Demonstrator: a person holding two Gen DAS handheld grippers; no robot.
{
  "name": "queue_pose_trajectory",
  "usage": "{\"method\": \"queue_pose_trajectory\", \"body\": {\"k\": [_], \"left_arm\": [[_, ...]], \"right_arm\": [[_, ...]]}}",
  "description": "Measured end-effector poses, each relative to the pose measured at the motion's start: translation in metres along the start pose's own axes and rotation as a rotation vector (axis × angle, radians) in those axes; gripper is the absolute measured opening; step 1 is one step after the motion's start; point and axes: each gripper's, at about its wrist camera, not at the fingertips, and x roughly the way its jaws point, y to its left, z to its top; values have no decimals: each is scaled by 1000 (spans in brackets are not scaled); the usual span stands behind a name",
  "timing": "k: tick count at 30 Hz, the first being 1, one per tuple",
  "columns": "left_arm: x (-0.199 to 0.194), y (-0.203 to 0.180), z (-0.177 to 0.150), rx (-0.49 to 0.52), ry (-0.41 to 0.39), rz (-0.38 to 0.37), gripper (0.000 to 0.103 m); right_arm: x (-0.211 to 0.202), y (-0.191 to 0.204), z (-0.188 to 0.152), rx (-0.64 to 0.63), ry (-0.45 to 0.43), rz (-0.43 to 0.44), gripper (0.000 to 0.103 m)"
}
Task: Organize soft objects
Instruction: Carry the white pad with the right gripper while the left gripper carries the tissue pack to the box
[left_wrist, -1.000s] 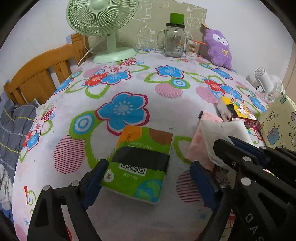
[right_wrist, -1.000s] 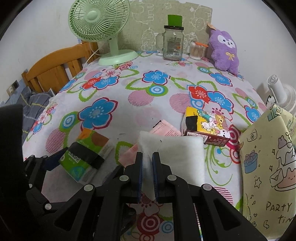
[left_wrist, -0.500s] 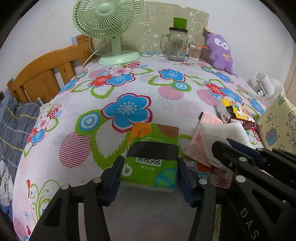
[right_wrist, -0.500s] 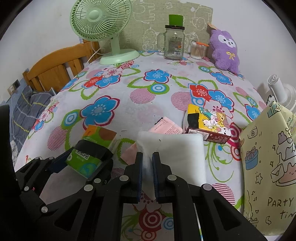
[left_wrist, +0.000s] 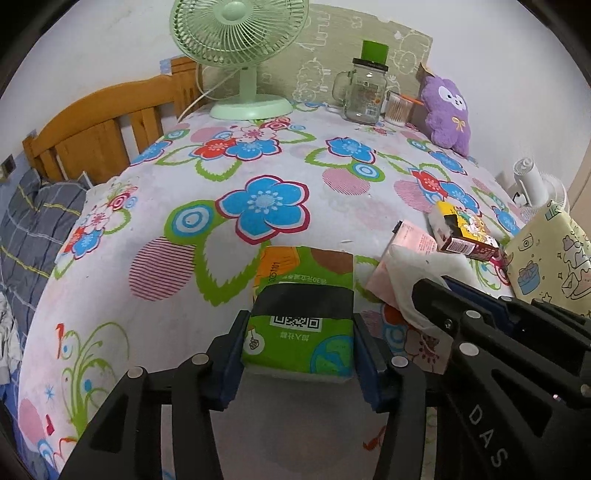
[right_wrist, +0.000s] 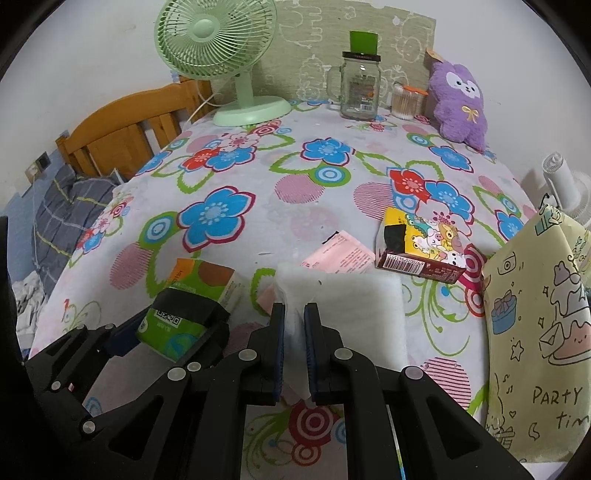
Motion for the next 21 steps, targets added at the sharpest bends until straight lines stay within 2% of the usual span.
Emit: {"method": "queue_pose_trajectory", "body": {"k": [21], "left_arm": [[-54,-10,2,8,-87,18,52]], "right_arm": [[-55,3,-1,-20,-82,28,12]]}}
